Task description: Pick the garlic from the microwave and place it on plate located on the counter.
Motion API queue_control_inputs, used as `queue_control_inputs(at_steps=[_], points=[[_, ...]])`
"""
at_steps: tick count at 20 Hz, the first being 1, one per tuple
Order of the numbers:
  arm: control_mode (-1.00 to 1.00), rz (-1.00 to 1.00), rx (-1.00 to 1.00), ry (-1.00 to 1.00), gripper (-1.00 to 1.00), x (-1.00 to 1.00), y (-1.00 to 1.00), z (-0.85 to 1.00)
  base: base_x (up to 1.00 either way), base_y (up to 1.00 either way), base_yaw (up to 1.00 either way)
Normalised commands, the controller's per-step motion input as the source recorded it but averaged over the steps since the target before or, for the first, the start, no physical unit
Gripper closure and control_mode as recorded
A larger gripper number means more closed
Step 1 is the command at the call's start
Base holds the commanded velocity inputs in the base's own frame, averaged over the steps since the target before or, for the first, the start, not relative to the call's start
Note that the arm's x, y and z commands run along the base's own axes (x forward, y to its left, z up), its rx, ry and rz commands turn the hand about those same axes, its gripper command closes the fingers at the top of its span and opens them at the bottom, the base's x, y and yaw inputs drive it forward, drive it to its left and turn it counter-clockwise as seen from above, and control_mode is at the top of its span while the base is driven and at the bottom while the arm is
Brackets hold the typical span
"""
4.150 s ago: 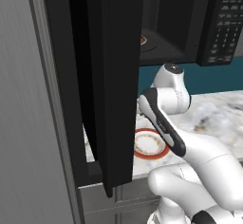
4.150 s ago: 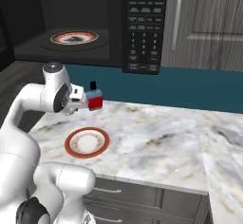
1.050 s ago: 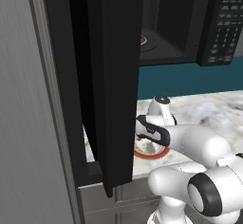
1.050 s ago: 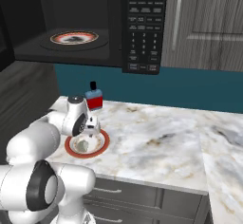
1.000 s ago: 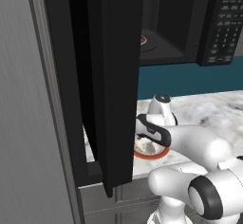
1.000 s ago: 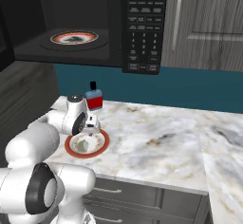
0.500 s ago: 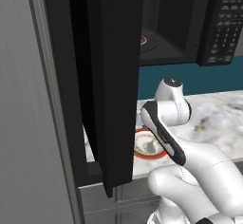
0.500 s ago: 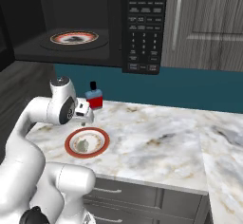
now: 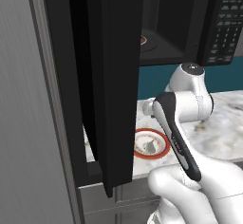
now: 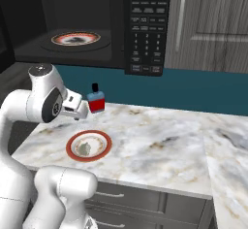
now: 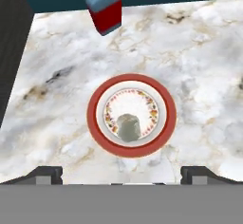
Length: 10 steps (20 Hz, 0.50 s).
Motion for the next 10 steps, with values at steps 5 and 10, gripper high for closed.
queue_control_inputs(at_steps=[5,10], points=[[-1.0,-0.05,0.01,0.0,-1.0,-0.35,-0.05,0.92,0.0,0.0,0.0],[-1.0,-0.03,0.0,0.0,-1.0,-0.57,0.0,0.67,0.0,0.0,0.0]])
